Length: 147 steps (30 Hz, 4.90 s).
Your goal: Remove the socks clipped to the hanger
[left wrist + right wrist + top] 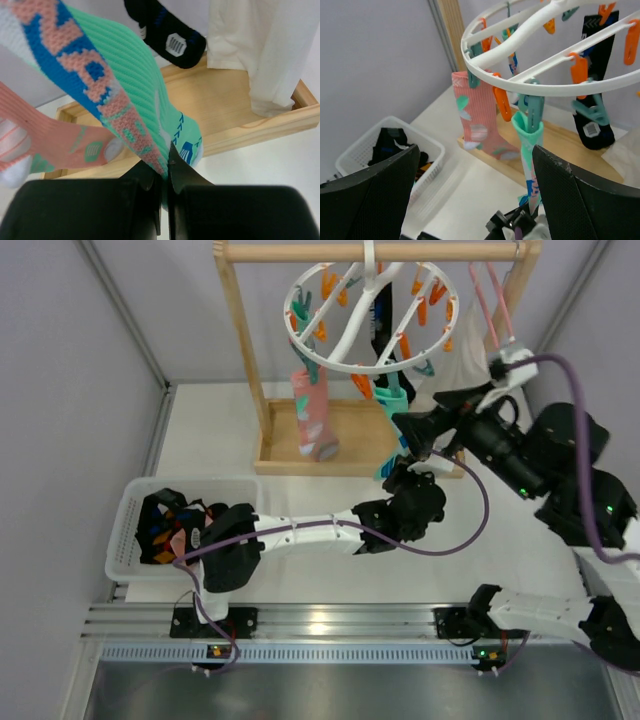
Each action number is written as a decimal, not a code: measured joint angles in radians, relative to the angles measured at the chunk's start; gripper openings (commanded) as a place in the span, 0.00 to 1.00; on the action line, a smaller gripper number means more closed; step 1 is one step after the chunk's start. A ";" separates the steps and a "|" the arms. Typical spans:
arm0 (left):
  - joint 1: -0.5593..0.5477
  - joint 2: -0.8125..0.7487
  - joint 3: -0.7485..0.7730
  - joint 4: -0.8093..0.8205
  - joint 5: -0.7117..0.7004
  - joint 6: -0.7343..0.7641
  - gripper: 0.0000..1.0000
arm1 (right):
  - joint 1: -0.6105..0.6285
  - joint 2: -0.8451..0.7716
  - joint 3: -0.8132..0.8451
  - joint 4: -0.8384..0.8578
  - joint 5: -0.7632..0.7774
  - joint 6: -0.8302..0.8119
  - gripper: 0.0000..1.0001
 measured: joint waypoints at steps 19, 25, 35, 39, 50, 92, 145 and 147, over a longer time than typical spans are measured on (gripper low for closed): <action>-0.001 -0.175 -0.190 0.002 0.138 -0.154 0.00 | -0.125 0.268 0.121 -0.083 -0.054 -0.070 0.72; 0.003 -0.249 -0.283 0.003 0.191 -0.262 0.00 | -0.209 0.325 0.125 -0.078 -0.208 -0.068 0.70; 0.030 -0.419 -0.417 0.001 0.279 -0.407 0.00 | -0.234 0.385 0.083 0.016 -0.351 -0.052 0.70; 0.045 -0.480 -0.462 0.001 0.317 -0.447 0.00 | -0.238 0.379 0.016 0.092 -0.380 -0.037 0.70; 0.067 -0.569 -0.531 0.002 0.373 -0.498 0.00 | -0.241 0.380 -0.009 0.212 -0.423 0.008 0.73; 0.196 -0.776 -0.681 -0.060 0.501 -0.769 0.00 | -0.288 0.322 -0.256 0.555 -0.417 0.188 0.94; 0.269 -0.812 -0.724 -0.060 0.743 -0.871 0.00 | -0.309 0.422 -0.467 1.133 -0.476 0.500 0.64; 0.269 -0.812 -0.724 -0.060 0.747 -0.871 0.00 | -0.309 0.430 -0.467 1.132 -0.480 0.500 0.60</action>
